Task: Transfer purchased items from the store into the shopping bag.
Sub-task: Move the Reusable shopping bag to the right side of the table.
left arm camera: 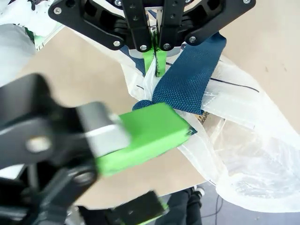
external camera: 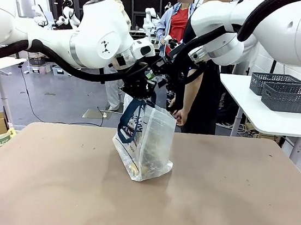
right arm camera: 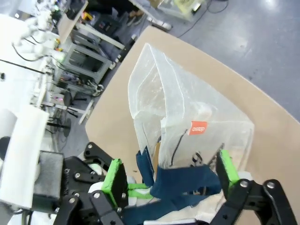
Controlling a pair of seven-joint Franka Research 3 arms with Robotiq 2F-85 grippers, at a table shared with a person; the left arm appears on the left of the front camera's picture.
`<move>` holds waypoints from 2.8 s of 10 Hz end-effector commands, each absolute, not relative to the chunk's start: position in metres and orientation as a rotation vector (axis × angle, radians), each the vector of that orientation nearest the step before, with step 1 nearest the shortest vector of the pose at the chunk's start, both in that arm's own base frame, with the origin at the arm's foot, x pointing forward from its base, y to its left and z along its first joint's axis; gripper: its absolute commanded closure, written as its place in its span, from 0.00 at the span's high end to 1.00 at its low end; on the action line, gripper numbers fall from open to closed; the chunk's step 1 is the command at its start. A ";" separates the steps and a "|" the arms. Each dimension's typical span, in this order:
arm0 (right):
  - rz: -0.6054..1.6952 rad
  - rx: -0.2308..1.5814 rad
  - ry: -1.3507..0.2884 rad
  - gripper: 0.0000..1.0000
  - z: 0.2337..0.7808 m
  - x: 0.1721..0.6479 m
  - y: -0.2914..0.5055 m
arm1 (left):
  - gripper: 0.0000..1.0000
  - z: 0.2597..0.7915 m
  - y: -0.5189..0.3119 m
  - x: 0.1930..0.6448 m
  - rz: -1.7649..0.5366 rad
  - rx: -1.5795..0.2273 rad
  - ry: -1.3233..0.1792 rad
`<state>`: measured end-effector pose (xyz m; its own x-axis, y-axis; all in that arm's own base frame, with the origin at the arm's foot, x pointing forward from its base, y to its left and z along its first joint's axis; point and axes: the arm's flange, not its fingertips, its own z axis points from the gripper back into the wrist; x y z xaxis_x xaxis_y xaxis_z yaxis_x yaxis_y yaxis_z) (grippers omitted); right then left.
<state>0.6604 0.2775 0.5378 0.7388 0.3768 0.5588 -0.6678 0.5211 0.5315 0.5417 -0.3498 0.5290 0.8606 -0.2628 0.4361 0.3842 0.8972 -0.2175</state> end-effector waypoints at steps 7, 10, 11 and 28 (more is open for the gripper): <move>0.813 0.586 -0.280 1.00 0.568 0.603 0.189 | 0.00 0.530 -0.349 0.541 -0.333 -0.309 -0.409; 1.002 0.587 -0.253 1.00 0.578 0.579 0.156 | 0.00 0.530 -0.349 0.541 -0.333 -0.309 -0.409; 1.094 0.588 -0.252 1.00 0.577 0.578 0.150 | 0.00 0.530 -0.349 0.541 -0.333 -0.309 -0.409; 1.257 0.521 -0.305 1.00 0.572 0.584 0.152 | 0.00 0.648 -0.257 0.515 -0.350 0.006 -0.454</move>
